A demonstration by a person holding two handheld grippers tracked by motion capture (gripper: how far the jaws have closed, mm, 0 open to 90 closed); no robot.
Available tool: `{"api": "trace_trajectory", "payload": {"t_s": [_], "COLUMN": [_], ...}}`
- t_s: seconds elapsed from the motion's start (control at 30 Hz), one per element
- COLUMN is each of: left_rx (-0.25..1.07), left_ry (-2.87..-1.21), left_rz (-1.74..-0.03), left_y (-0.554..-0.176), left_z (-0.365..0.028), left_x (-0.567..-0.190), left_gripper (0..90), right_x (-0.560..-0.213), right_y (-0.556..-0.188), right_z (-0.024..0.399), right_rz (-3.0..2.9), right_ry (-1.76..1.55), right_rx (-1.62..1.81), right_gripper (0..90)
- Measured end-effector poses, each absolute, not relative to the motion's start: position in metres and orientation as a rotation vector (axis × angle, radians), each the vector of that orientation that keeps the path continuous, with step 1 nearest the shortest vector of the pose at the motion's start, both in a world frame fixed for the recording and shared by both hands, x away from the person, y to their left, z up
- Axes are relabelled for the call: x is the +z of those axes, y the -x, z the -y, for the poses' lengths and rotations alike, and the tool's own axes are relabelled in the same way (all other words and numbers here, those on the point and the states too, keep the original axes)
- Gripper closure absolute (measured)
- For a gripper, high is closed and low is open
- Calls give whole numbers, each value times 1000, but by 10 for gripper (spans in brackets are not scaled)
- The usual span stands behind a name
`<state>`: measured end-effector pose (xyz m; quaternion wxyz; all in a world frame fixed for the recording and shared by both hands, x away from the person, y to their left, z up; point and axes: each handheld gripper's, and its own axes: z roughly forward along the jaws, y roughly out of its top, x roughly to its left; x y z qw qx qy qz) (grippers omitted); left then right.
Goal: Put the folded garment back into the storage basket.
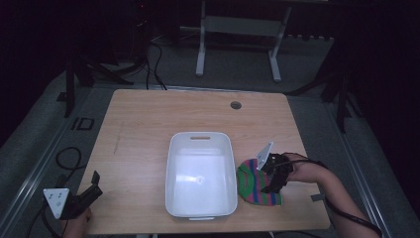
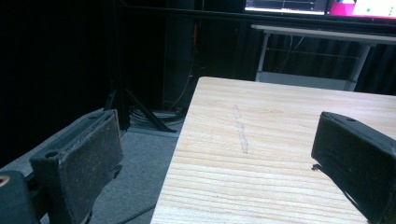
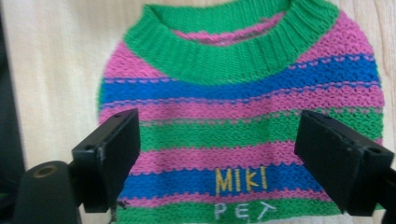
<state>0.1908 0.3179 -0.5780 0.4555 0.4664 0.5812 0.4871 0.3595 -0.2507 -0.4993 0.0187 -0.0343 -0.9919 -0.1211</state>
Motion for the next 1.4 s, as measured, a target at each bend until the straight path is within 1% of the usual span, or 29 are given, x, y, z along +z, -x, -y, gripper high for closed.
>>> {"api": "trace_trajectory", "payload": {"t_s": [0.1,0.13,0.27,0.57,0.6,0.67,0.7,0.73,0.8,0.83,0.87,0.9,1.1,1.4], "left_rx": [1201,1201,1201,1200,1201,1201,1199,1199,1199,1201,1203,1205,1206,1202], "left_ry": [-1152,-1152,-1152,-1152,-1154,-1152,-1150,-1149,-1149,-1152,-1152,-1153,-1154,-1151], "left_rz": [-1434,-1433,-1432,-1428,-1428,-1428,-1429,-1429,-1429,-1429,-1428,-1428,-1431,-1434], "left_y": [-191,-191,-191,-191,-191,-191,-191,-191,-191,-191,-190,-190,-190,-191], "left_z": [-318,-318,-318,-317,-317,-317,-317,-317,-317,-317,-316,-316,-316,-316], "left_x": [-578,-578,-578,-578,-578,-578,-578,-578,-578,-578,-578,-578,-578,-578], "left_gripper": [22,22,22,22,22,22,22,22,22,22,22,22,22,22], "right_x": [-504,-505,-509,-523,-523,-525,-524,-524,-522,-520,-520,-520,-520,-512], "right_y": [-361,-362,-367,-371,-370,-369,-368,-368,-367,-365,-365,-362,-362,-360], "right_z": [249,247,243,236,236,236,236,237,238,239,239,239,238,242], "right_rz": [3122,3142,3136,3147,3147,3149,3149,3148,3145,3144,3144,3136,3123,3074], "right_ry": [90,87,86,23,16,9,13,21,10,3,3,-20,11,28], "right_rx": [-321,-309,-315,-217,-212,-209,-212,-221,-234,-240,-240,-240,-233,-267], "right_gripper": [124,137,132,204,234,263,302,363,363,642,642,714,753,768]}}
